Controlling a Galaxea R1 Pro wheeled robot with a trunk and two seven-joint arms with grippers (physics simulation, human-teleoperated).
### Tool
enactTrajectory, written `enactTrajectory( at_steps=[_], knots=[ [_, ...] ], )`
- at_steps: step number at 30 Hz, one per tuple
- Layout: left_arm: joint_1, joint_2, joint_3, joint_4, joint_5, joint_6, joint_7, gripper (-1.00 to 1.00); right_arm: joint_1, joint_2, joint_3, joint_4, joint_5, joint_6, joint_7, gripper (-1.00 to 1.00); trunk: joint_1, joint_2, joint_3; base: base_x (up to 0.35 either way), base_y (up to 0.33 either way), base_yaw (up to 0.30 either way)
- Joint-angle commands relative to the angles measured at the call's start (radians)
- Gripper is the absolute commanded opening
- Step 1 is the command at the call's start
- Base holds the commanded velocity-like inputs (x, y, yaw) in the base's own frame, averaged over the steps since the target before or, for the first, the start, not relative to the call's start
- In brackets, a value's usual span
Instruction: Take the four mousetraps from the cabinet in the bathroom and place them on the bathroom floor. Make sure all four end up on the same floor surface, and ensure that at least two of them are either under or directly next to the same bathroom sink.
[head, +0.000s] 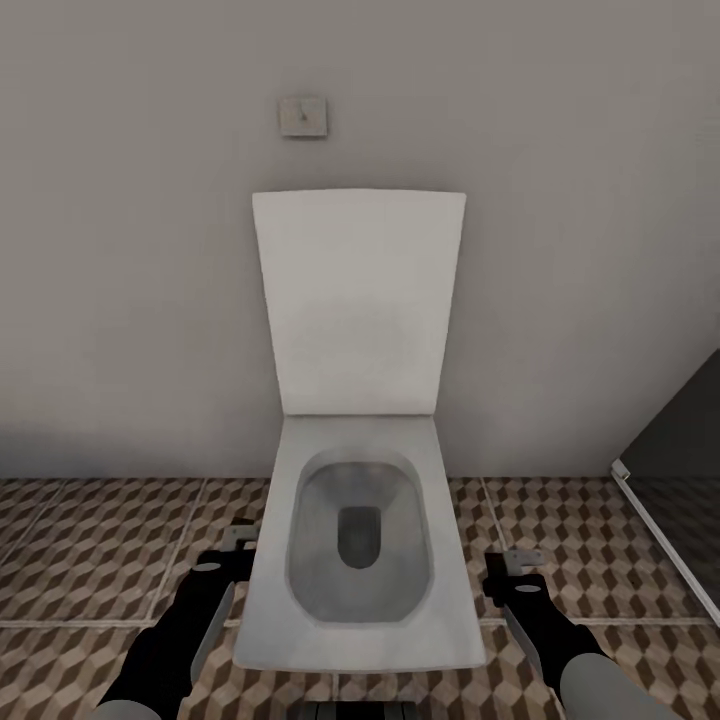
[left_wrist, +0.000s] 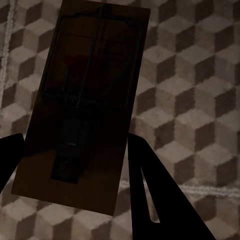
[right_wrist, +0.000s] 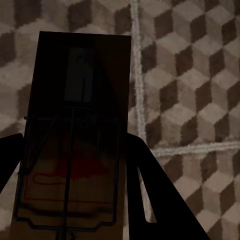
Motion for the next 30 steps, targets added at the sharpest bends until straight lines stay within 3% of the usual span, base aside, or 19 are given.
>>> enactTrajectory(
  at_steps=[1,30],
  knots=[
    [0.0,0.0,-0.002,-0.001,-0.005,0.006,0.005,-1.0,0.0,0.001,-0.005,-0.002,0.007,0.006,0.002,-1.0,0.0,0.0,-0.001,0.0,-0.001,0.0],
    [0.0,0.003,0.0,0.011,0.002,0.007,0.006,-1.0,0.0,0.001,-0.014,-0.002,0.004,0.008,-0.006,-1.0,0.0,0.0,-0.001,0.0,0.0,0.011]
  ],
)
